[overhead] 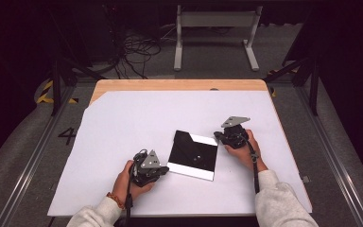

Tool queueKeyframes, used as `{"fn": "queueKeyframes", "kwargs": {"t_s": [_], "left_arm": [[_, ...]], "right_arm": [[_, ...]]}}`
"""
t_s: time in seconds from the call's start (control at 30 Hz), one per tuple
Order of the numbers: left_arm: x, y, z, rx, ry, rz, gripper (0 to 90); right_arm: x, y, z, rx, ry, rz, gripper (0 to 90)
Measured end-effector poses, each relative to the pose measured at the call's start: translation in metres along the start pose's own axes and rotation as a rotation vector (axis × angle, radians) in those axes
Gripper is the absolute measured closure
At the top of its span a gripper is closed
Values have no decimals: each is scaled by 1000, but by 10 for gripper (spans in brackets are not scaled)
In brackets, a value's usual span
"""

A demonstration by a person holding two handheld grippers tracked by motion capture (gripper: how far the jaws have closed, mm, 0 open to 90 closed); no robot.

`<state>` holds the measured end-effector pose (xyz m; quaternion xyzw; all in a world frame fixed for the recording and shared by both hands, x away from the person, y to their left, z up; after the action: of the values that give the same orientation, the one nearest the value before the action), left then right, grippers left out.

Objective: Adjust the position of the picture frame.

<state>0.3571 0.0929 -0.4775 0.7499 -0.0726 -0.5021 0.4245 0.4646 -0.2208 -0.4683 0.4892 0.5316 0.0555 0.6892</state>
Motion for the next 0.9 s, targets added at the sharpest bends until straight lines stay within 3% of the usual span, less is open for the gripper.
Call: {"fn": "queueKeyframes", "kwargs": {"t_s": [0.5, 0.9], "left_arm": [[1, -1, -12, -17, 27, -7, 900], [4, 0, -23, -34, 63, -14, 900]], "right_arm": [[-4, -2, -2, 7, 78, -22, 900], [-16, -12, -11, 1, 119, -41, 900]]}}
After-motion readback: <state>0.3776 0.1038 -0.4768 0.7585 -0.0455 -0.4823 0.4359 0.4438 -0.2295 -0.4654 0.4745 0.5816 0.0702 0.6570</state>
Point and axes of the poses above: each handheld gripper's, and its own axes: x roughly forward along the jaws, y roughly out of its top, z roughly to its right, the point moved 2 cm from there along x, roughly forward along the jaws, and after that the axes turned 11 degrees about y, right-handed, at the moved point
